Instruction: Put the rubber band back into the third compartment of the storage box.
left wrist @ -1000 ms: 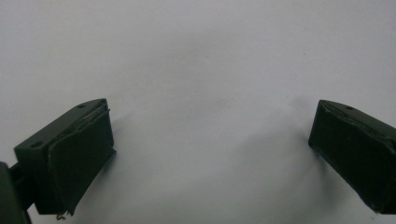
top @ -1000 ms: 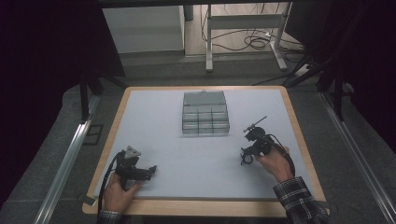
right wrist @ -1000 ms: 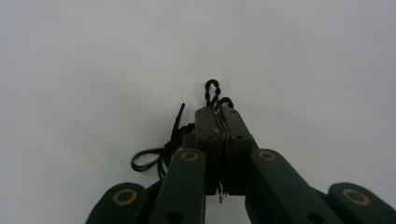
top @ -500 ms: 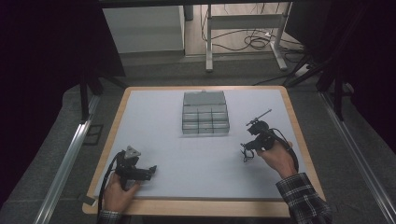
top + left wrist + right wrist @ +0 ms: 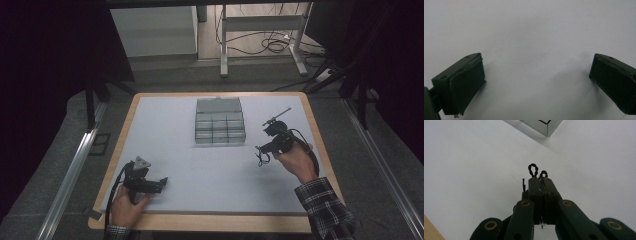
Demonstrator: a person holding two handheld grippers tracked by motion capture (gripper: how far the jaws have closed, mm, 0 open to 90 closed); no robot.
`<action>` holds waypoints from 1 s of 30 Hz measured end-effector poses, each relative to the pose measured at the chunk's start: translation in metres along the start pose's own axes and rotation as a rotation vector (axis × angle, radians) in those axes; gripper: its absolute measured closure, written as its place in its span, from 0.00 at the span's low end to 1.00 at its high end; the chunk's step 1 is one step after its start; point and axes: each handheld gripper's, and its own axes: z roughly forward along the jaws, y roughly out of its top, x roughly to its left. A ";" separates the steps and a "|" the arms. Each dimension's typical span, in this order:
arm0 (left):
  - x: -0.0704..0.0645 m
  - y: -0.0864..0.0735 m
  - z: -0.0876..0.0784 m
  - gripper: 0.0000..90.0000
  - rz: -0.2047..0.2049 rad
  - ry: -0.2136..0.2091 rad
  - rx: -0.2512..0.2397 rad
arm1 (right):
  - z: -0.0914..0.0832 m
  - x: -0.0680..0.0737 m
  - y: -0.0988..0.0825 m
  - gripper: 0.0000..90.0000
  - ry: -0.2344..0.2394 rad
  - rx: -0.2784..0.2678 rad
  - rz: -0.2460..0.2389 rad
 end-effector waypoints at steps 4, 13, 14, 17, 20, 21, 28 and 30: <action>0.000 0.000 0.000 0.00 0.000 0.000 0.000 | -0.001 -0.001 0.006 0.96 0.011 0.002 0.012; 0.000 0.000 0.000 0.00 0.000 0.000 0.000 | -0.003 0.000 0.023 0.96 0.011 0.018 0.015; 0.000 0.000 0.000 0.00 0.000 0.000 0.000 | -0.003 0.000 0.025 0.96 0.012 0.019 0.014; 0.000 0.000 0.000 0.00 0.000 0.000 0.000 | -0.004 -0.001 0.031 0.96 0.018 0.030 0.016; 0.000 0.000 0.000 0.00 0.000 0.000 0.000 | -0.004 -0.001 0.035 0.96 0.023 0.035 0.016; 0.000 0.000 0.000 0.00 0.000 0.000 0.000 | -0.004 -0.001 0.037 0.96 0.024 0.037 0.020; 0.000 0.000 0.000 0.00 0.000 0.000 0.000 | -0.005 -0.002 0.053 0.96 0.017 0.037 0.018; 0.000 0.000 0.000 0.00 0.000 0.000 0.000 | -0.005 -0.001 0.057 0.96 0.013 0.034 0.020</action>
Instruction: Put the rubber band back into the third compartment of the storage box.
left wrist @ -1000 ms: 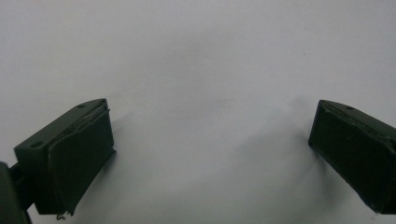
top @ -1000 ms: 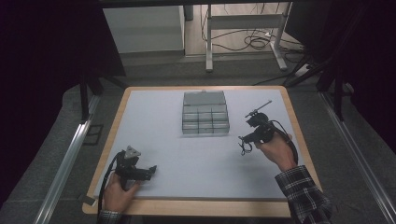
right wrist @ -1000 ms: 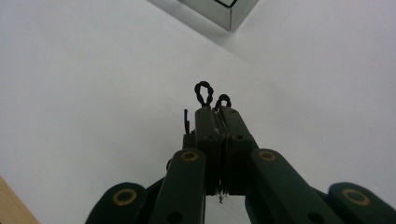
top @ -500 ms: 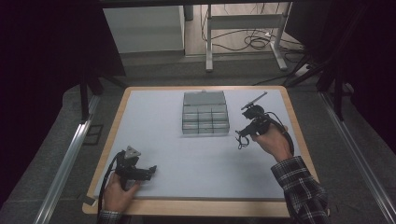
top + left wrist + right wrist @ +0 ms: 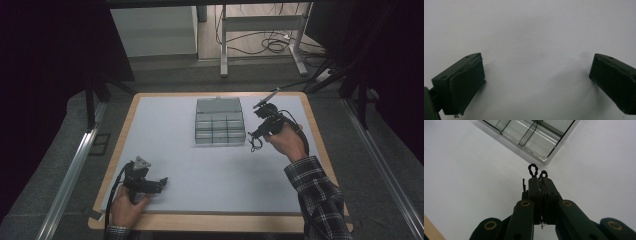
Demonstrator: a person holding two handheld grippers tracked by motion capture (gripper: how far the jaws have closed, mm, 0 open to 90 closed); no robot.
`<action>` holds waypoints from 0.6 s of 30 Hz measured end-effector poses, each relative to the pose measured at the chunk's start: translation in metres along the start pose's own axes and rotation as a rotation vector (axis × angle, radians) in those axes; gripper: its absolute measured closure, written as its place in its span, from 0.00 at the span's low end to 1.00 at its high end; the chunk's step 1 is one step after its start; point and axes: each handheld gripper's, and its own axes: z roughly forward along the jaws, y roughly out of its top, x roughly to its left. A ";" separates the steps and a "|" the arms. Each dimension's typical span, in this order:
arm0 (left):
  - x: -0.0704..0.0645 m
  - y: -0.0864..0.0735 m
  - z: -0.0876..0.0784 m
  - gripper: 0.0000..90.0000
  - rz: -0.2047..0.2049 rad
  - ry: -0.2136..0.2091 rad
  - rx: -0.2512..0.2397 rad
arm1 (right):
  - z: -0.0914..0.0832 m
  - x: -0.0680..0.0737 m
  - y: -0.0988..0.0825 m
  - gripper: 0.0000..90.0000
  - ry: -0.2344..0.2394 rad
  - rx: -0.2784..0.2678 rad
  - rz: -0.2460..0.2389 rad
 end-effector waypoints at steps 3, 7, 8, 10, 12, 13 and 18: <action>0.000 0.000 0.000 0.00 0.000 0.000 0.000 | 0.000 0.001 0.006 0.96 -0.001 -0.004 -0.001; 0.000 0.000 0.000 0.00 -0.001 0.000 0.000 | 0.002 0.001 0.015 0.96 -0.004 -0.005 0.002; 0.000 0.000 0.000 0.00 0.000 0.000 0.000 | 0.003 0.002 0.017 0.96 -0.005 -0.006 0.004; 0.000 0.000 0.000 0.00 0.000 0.000 0.000 | 0.004 0.002 0.021 0.96 -0.008 -0.008 0.005; 0.000 0.000 0.000 0.00 0.000 0.000 0.000 | 0.004 0.002 0.026 0.96 -0.016 -0.017 0.007; 0.000 0.000 0.000 0.00 -0.001 0.000 -0.001 | 0.004 0.002 0.028 0.96 -0.020 -0.023 0.007; 0.000 0.000 0.000 0.00 0.000 0.000 -0.001 | 0.005 0.001 0.039 0.96 -0.030 -0.042 0.015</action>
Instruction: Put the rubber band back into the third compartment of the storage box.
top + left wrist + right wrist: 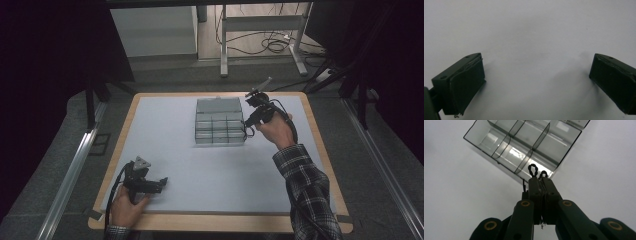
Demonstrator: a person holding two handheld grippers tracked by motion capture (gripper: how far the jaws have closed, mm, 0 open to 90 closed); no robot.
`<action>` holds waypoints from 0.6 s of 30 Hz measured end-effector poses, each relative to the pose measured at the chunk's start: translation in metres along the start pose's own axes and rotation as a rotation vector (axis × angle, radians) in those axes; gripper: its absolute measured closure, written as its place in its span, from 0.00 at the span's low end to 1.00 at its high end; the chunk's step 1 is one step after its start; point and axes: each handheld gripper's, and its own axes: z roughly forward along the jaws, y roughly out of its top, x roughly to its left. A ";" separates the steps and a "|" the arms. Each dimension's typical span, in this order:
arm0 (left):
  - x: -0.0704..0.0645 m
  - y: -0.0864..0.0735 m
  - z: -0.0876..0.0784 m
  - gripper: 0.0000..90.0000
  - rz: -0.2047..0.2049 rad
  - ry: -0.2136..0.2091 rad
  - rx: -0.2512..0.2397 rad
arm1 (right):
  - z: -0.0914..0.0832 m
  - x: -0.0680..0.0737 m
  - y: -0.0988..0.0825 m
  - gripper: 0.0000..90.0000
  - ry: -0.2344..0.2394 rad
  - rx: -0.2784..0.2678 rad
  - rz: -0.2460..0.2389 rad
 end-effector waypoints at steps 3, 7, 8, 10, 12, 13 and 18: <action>0.000 0.000 0.000 0.00 0.000 0.000 0.000 | 0.001 0.000 0.004 0.96 -0.004 -0.007 0.001; 0.000 0.000 0.000 0.00 0.000 0.000 0.000 | 0.007 -0.002 0.011 0.96 -0.016 -0.022 0.006; 0.000 0.000 0.000 0.00 0.000 0.000 0.000 | 0.007 -0.002 0.011 0.96 -0.016 -0.022 0.006; 0.000 0.000 0.000 0.00 0.000 0.000 0.000 | 0.012 -0.003 0.015 0.96 -0.023 -0.028 0.011; 0.000 0.000 0.000 0.00 0.000 0.000 0.000 | 0.017 -0.005 0.018 0.96 -0.029 -0.034 0.015; 0.000 0.000 0.000 0.00 -0.001 0.000 0.000 | 0.018 -0.005 0.019 0.96 -0.032 -0.037 0.017; 0.000 0.000 0.000 0.00 0.000 0.000 0.000 | 0.028 -0.006 0.025 0.96 -0.037 -0.050 0.020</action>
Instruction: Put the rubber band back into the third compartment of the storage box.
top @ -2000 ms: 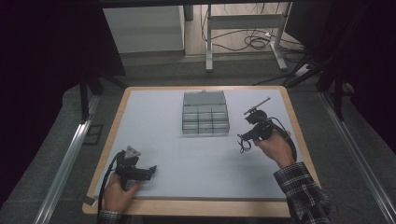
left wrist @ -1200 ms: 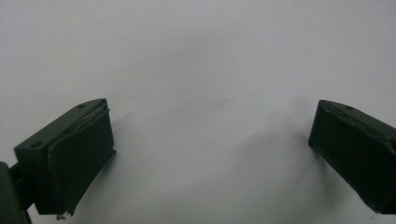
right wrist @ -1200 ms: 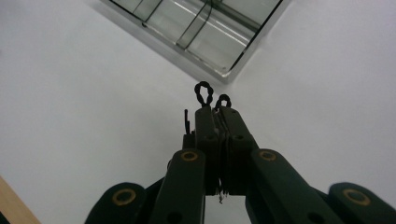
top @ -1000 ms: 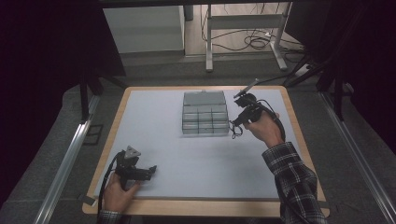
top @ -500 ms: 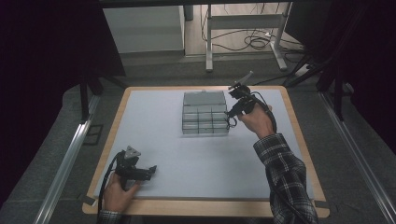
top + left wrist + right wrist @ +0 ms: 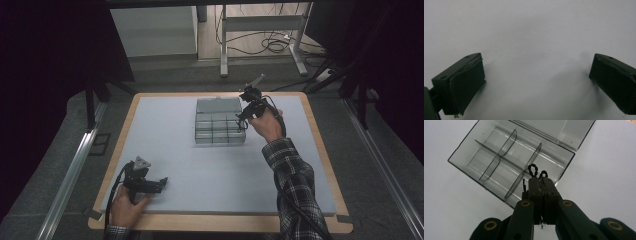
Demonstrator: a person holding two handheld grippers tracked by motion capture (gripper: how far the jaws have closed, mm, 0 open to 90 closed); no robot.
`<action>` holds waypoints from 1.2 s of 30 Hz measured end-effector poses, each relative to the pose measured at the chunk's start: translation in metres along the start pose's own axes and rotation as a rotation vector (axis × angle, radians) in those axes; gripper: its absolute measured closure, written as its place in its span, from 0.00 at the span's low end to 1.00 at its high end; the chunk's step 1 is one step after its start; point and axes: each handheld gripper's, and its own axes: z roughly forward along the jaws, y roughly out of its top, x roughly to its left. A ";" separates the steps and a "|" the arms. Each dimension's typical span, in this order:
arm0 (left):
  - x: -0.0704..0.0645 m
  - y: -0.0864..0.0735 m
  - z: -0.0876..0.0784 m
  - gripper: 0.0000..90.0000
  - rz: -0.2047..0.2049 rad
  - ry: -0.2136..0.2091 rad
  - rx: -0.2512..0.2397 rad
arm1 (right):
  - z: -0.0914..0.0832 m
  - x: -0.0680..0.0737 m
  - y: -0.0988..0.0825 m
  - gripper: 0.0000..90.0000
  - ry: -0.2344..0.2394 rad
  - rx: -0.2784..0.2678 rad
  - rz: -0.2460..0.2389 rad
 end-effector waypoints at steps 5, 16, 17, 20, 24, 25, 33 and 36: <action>0.000 0.000 0.000 0.00 0.000 0.000 0.001 | 0.008 0.000 0.006 0.96 -0.013 -0.020 0.005; 0.000 0.000 0.000 0.00 0.001 0.000 0.000 | 0.031 -0.004 0.014 0.96 -0.028 -0.039 0.012; 0.000 0.000 0.000 0.00 0.001 0.000 0.000 | 0.032 -0.005 0.015 0.96 -0.030 -0.044 0.012; 0.000 0.000 0.000 0.00 0.001 0.001 -0.001 | 0.038 -0.006 0.016 0.96 -0.035 -0.053 0.014; 0.000 0.000 0.000 0.00 0.001 0.000 0.001 | 0.044 -0.009 0.018 0.96 -0.041 -0.068 0.024; 0.000 0.000 0.000 0.00 0.001 0.000 0.001 | 0.045 -0.009 0.018 0.96 -0.043 -0.068 0.023; 0.000 0.000 0.000 0.00 0.001 0.001 0.002 | 0.060 -0.011 0.017 0.96 -0.064 -0.087 0.027; 0.000 0.000 0.000 0.00 0.001 0.001 0.002 | 0.064 -0.013 0.016 0.96 -0.070 -0.095 0.030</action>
